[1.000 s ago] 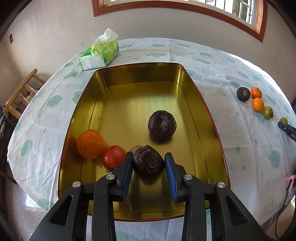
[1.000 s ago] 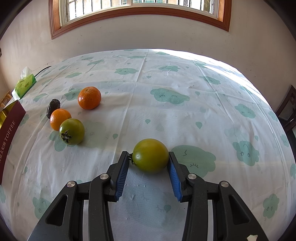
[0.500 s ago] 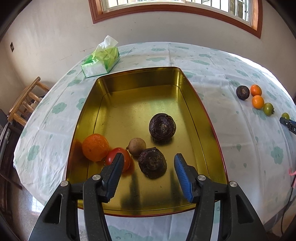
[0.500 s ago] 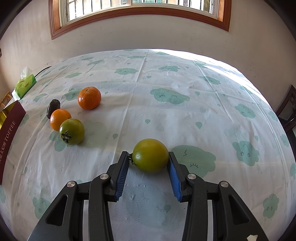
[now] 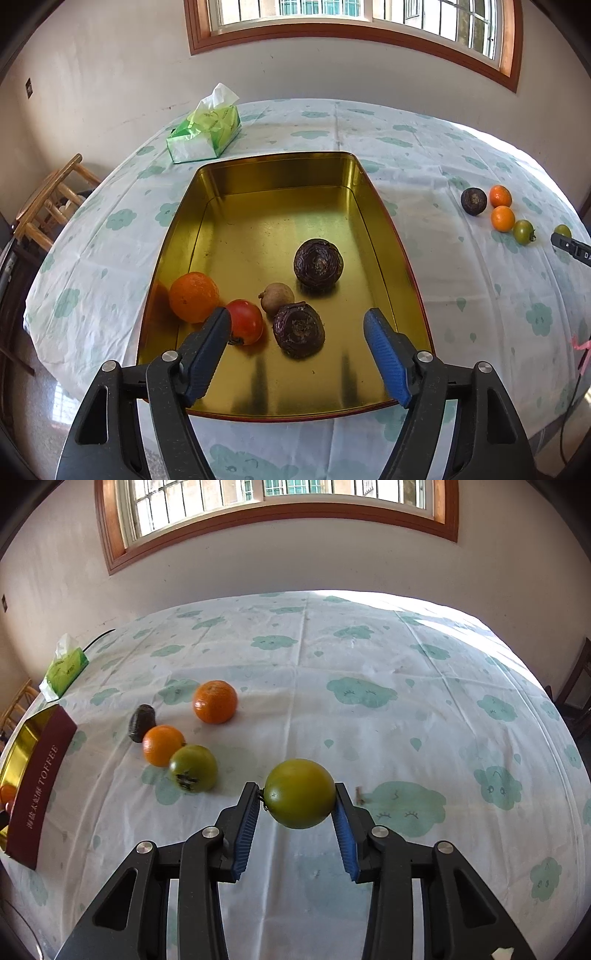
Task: Organize fruits
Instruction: 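Carry the green tomato into the tray and open the right tool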
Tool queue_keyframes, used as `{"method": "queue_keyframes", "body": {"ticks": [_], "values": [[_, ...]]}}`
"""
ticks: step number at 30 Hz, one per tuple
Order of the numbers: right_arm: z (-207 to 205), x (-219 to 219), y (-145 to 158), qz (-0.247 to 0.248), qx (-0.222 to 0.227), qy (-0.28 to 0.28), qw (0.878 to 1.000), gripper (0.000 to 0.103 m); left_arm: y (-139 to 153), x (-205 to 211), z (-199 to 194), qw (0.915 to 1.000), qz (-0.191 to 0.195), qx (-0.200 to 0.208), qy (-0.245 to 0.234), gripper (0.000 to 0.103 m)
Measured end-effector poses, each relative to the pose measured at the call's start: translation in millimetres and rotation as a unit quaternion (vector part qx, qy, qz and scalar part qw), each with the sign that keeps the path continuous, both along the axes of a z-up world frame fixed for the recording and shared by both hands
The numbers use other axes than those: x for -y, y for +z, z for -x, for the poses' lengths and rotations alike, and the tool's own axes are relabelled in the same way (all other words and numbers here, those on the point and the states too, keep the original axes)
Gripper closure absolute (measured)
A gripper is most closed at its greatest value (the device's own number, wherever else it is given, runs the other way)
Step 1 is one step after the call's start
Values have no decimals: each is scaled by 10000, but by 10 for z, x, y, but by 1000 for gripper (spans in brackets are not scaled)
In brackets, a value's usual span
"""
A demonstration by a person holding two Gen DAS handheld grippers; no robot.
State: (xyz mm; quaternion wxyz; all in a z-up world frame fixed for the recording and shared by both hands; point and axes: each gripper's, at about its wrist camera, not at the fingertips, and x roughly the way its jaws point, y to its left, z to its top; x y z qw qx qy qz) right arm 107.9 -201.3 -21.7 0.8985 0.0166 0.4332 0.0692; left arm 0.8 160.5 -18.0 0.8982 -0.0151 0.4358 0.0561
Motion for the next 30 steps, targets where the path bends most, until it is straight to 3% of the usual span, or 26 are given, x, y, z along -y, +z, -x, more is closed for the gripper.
{"method": "queue_keyframes", "body": {"ticks": [7, 16, 23, 30], "values": [[133, -885, 274, -282, 231, 1135, 9929, 66, 121, -101, 80, 9995, 233, 169, 153, 22], [310, -2095, 449, -706, 280, 2563, 9636, 66, 320, -538, 288, 9959, 346, 428, 715, 15], [425, -2797, 404, -447, 226, 3323, 9419, 66, 294, -837, 402, 9929, 297, 353, 1101, 14], [479, -3160, 210, 25, 151, 3568, 9340, 66, 189, -892, 425, 9928, 229, 172, 1159, 14]]}}
